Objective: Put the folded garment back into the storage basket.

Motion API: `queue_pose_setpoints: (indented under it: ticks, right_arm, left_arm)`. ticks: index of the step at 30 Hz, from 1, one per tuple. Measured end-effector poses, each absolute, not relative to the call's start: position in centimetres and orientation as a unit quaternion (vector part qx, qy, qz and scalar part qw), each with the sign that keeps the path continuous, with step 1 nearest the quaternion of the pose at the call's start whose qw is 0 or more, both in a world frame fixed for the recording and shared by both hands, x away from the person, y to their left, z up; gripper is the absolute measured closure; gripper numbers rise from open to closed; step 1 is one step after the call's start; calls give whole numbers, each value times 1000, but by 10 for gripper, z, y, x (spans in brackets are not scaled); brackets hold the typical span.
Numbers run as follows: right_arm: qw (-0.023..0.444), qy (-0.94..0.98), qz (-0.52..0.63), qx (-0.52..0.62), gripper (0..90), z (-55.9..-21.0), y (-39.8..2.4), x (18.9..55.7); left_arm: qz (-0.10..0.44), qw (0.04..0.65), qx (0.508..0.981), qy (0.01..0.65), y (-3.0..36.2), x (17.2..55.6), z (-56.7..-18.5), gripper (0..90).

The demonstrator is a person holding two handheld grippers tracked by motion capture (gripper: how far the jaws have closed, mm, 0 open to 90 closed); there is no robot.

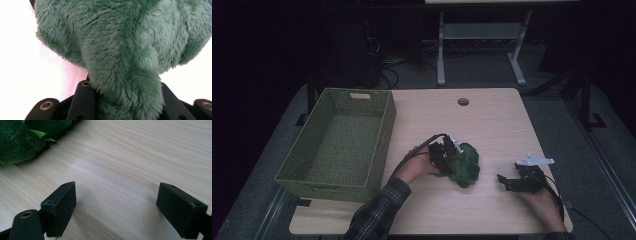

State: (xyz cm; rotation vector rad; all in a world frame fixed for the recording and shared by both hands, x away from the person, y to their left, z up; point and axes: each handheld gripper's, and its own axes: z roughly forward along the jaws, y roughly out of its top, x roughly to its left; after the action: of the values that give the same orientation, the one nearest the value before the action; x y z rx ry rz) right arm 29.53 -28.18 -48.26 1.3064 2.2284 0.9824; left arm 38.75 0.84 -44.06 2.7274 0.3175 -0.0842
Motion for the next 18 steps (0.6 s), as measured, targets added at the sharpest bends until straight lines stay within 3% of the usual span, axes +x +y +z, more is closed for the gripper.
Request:
queue_pose_setpoints:
  ticks: [18]
  right_arm:
    - [187, 792, 349, 465, 157, -483, -282, 295]
  left_arm:
    - [-43, 214, 966, 137, 24, 378, -411, 729]
